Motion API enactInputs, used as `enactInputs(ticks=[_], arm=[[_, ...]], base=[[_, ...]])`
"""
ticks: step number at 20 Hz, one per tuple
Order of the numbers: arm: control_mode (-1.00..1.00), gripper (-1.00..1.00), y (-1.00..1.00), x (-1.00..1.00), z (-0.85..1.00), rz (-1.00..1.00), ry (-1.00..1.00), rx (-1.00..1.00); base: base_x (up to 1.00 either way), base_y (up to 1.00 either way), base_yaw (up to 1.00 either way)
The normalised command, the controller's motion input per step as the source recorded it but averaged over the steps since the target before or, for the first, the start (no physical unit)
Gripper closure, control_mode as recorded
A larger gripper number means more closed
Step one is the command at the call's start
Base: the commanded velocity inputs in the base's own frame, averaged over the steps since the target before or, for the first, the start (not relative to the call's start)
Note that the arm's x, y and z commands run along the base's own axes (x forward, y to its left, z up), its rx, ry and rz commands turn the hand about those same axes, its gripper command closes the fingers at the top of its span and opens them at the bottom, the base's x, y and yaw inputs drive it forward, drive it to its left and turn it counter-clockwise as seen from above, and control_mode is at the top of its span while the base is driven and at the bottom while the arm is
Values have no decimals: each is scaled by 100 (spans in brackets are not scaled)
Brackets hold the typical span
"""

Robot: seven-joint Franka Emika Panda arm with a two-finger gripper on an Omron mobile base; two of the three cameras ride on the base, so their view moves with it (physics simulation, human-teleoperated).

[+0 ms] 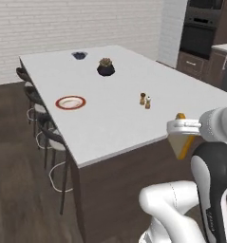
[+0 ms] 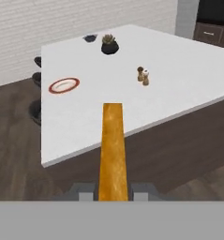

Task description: Start the toaster. Once the lever pops up, take the bread to the plate on the dining counter.

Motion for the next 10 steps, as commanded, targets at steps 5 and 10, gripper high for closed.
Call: enactInputs(ticks=[5,10], arm=[[100,100,0,0,0,0,0,0],[100,100,0,0,0,0,0,0]], base=[[19,100,-5],[11,100,-8]])
